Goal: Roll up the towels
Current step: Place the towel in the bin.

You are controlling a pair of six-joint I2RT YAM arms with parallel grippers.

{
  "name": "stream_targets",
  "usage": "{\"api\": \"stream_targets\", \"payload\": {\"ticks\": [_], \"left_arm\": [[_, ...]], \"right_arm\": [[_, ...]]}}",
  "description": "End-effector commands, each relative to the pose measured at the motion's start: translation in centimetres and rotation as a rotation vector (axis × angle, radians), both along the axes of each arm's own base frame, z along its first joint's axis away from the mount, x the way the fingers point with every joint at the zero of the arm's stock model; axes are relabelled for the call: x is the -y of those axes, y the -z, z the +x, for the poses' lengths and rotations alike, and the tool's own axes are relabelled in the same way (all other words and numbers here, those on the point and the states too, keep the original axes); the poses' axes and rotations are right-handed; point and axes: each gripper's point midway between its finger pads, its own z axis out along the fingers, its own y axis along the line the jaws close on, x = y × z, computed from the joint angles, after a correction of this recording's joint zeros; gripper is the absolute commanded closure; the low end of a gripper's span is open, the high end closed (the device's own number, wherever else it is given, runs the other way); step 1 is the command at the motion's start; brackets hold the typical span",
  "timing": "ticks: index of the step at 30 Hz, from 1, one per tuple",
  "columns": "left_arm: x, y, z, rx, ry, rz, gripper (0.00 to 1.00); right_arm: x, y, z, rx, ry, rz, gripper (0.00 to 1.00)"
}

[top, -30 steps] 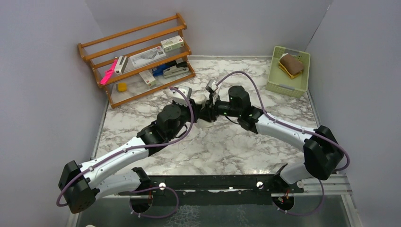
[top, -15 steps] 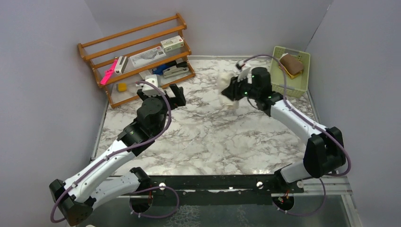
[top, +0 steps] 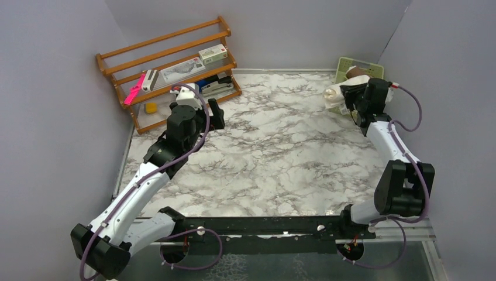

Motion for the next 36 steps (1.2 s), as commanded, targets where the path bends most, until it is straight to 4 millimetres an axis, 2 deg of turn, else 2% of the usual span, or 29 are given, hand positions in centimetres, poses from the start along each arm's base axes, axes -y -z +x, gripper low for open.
{"api": "stream_targets", "payload": {"ticks": [1,5,8,12,18,20,24,25,26,31,36], "left_arm": [[2.5,0.6,-0.8,-0.046,0.171,-0.023,0.01],[2.6,1.4,-0.8,-0.069,0.194,-0.014,0.01],[3.2,1.8,-1.0,-0.085,0.229,-0.022,0.01],[3.3,2.7,-1.1,-0.118,0.241,0.0,0.01],[3.0,3.7,-0.5,-0.15,0.234,0.024,0.01],[3.1,4.1,-0.2,-0.165,0.235,0.026,0.01],[3.2,5.1,0.3,-0.194,0.239,0.019,0.02],[3.3,5.3,0.4,-0.199,0.24,0.016,0.02],[3.3,5.5,0.4,-0.205,0.24,0.017,0.03],[2.9,6.0,0.7,-0.221,0.228,0.02,0.03],[2.5,6.4,0.9,-0.233,0.215,0.023,0.03]], "right_arm": [[4.0,-0.1,2.4,0.07,0.377,0.446,0.99],[6.2,2.8,5.5,0.01,0.509,0.554,0.99],[8.2,4.8,7.0,0.011,0.599,0.602,0.99],[11.5,6.8,8.2,0.048,0.669,0.632,0.99],[15.2,9.5,9.7,0.018,0.693,0.643,0.99],[15.9,10.7,10.5,-0.031,0.676,0.632,0.99],[16.7,11.7,11.8,-0.09,0.66,0.603,0.99],[16.7,12.5,12.1,-0.122,0.658,0.598,0.99],[16.9,12.2,12.8,-0.135,0.649,0.599,0.99],[17.3,13.3,14.4,-0.253,0.641,0.593,0.99],[19.0,12.7,15.1,-0.299,0.685,0.496,0.99]]}}
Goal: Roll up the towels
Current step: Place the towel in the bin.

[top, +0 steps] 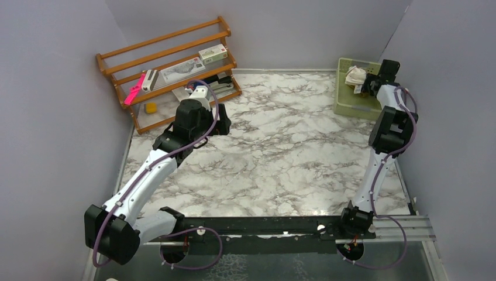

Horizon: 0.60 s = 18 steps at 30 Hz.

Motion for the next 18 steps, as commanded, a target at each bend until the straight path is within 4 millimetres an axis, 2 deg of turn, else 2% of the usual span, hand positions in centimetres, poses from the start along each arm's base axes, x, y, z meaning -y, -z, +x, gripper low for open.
{"api": "stream_targets", "payload": {"ticks": [1,4,10,15,18], "left_arm": [[-0.1,-0.2,0.1,-0.004,0.007,-0.007,0.03],[0.0,-0.1,0.3,-0.01,0.009,-0.014,0.03],[0.0,0.1,0.5,-0.018,0.014,-0.033,0.04],[-0.2,0.2,0.5,-0.021,0.005,-0.037,0.04],[-0.3,0.2,0.5,-0.021,0.002,-0.037,0.04]], "right_arm": [[1.4,0.9,-1.0,-0.153,0.008,-0.056,0.99],[1.9,0.4,-1.1,-0.167,0.009,-0.095,0.99],[0.8,-2.4,-1.7,-0.133,-0.056,-0.144,0.99],[-1.1,-2.1,-2.4,-0.16,-0.097,-0.047,0.99],[-2.1,-1.2,-2.3,-0.178,-0.107,-0.013,0.99]]}}
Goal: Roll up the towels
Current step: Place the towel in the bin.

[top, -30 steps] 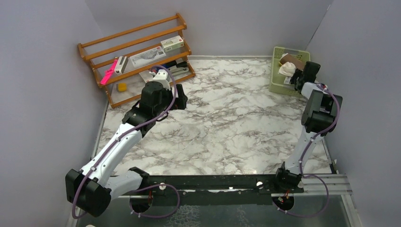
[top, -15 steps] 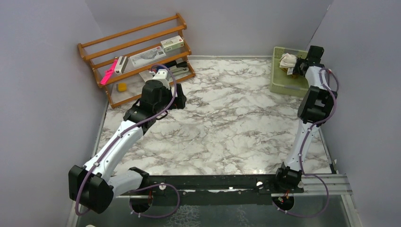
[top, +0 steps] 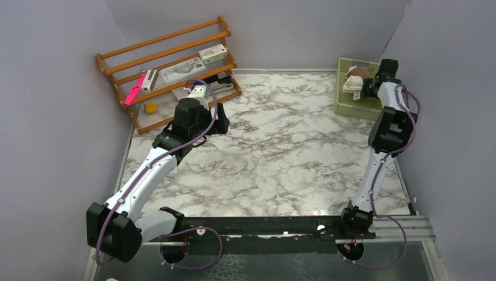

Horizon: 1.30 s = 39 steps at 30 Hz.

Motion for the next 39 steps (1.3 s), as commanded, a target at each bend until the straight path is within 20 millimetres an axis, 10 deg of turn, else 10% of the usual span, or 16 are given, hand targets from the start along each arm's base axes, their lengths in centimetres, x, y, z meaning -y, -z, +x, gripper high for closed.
{"api": "stream_targets", "payload": {"ticks": [1,25,39], "left_arm": [[0.2,-0.4,0.0,0.005,0.01,-0.023,0.04],[-0.1,0.9,0.3,-0.039,0.003,-0.028,0.04],[-0.3,1.7,0.8,-0.066,-0.01,-0.012,0.04]], "right_arm": [[-1.8,-2.6,-0.2,0.007,-0.017,0.041,0.99],[0.7,3.1,2.0,-0.071,0.038,-0.09,0.99],[2.4,1.9,5.2,0.058,-0.037,-0.26,0.99]]}}
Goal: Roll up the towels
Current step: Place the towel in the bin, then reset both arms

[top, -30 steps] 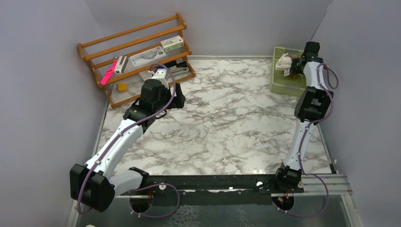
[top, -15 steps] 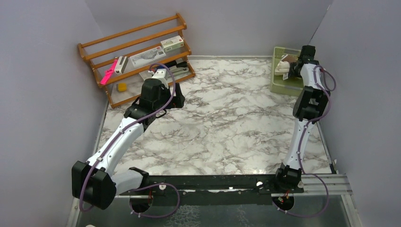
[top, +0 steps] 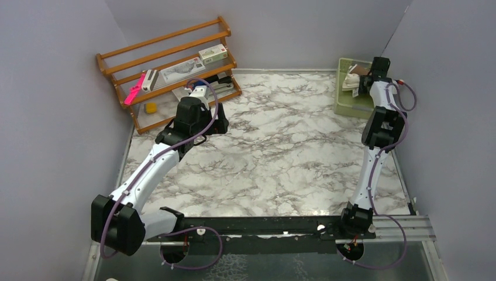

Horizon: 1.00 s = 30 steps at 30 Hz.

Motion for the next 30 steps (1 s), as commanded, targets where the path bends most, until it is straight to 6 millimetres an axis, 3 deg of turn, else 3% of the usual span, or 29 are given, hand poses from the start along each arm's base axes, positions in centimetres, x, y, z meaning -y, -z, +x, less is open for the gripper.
{"api": "stream_targets", "payload": {"ticks": [1,6,9,10,12,13,19,30], "left_arm": [[0.1,0.1,0.2,-0.014,0.004,-0.01,0.04],[0.1,0.2,0.1,-0.017,0.005,-0.008,0.04],[-0.1,0.1,0.1,-0.017,0.005,-0.002,0.04],[-0.1,0.0,0.0,-0.015,0.006,-0.001,0.04],[-0.1,-0.2,0.0,-0.011,0.006,-0.001,0.04],[-0.1,-0.3,0.0,-0.009,0.006,-0.002,0.04],[0.1,-0.7,-0.2,0.0,0.018,-0.016,0.04],[0.7,-2.4,-1.0,0.034,0.056,-0.057,0.04]], "right_arm": [[1.5,-0.2,1.7,0.065,-0.027,-0.09,0.99],[0.6,0.0,2.3,0.087,-0.084,-0.079,0.78],[0.2,-0.2,2.2,0.09,-0.096,-0.07,0.6],[0.1,-0.4,2.1,0.088,-0.098,-0.067,0.51],[0.0,-1.0,1.8,0.086,-0.099,-0.068,0.17],[0.0,-1.5,1.7,0.086,-0.097,-0.072,0.07],[-0.4,-3.9,-0.2,0.073,-0.084,-0.065,0.03],[-1.9,-5.2,-3.8,0.011,-0.095,-0.017,0.03]]}}
